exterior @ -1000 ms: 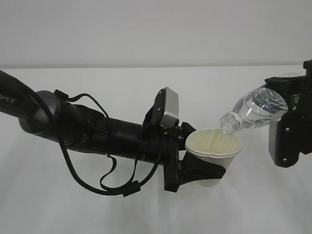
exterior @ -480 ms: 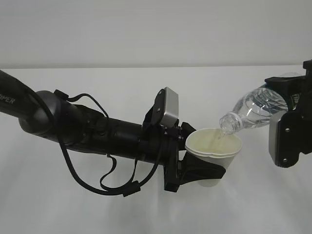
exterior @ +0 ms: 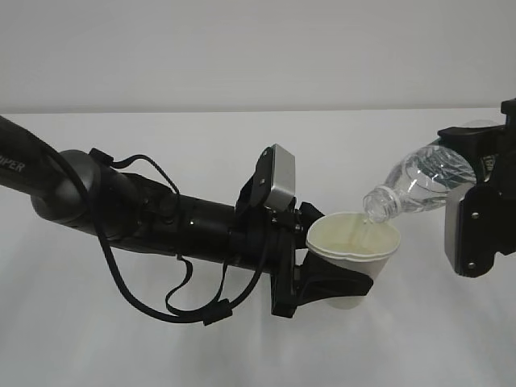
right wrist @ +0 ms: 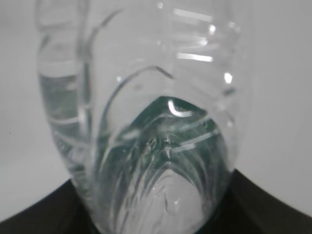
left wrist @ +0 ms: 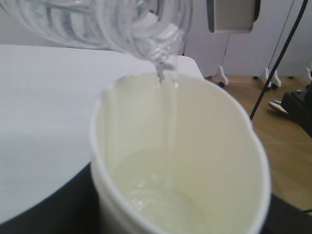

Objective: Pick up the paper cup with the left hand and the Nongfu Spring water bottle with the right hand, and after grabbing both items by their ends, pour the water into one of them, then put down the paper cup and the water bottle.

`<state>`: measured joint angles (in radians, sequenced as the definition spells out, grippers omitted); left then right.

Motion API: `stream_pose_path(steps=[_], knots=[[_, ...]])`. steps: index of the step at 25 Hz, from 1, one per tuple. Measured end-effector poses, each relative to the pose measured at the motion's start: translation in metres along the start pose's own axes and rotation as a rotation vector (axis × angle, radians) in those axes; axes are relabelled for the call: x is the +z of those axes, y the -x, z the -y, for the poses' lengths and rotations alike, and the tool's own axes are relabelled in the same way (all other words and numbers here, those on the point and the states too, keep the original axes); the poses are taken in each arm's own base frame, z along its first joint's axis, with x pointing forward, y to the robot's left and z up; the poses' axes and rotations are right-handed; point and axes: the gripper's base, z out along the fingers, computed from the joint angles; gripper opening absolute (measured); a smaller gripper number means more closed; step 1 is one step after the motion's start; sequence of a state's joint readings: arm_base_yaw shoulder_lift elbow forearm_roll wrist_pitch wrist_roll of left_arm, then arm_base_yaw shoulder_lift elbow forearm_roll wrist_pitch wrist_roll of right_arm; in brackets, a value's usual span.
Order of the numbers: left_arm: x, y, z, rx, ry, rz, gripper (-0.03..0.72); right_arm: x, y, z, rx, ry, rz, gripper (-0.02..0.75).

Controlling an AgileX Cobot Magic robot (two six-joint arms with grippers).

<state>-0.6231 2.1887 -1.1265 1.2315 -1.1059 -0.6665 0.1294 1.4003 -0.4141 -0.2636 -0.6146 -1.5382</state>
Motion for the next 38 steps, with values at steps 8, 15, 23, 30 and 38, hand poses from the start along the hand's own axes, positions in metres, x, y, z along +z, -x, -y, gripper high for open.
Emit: stream_pose_path(steps=[8, 15, 23, 30, 38], knots=[[0.0000, 0.0000, 0.0000, 0.000, 0.000, 0.000, 0.452, 0.0000, 0.0001, 0.0000, -0.015, 0.000, 0.001, 0.420], [0.0002, -0.0008, -0.0001, -0.002, 0.000, -0.001, 0.452, 0.0000, 0.0001, 0.0000, -0.017, 0.000, 0.001, 0.420], [0.0002, -0.0009, -0.0001, -0.002, 0.001, -0.002, 0.452, 0.0000, 0.0001, 0.0000, -0.021, 0.000, 0.001, 0.420], [0.0002, -0.0009, -0.0001, -0.002, 0.001, -0.002, 0.452, 0.0000, 0.0001, 0.0000, -0.029, 0.000, 0.001, 0.420], [0.0002, -0.0009, -0.0001, -0.002, 0.001, -0.002, 0.451, 0.0000, 0.0002, 0.0002, -0.042, -0.002, 0.002, 0.420]])
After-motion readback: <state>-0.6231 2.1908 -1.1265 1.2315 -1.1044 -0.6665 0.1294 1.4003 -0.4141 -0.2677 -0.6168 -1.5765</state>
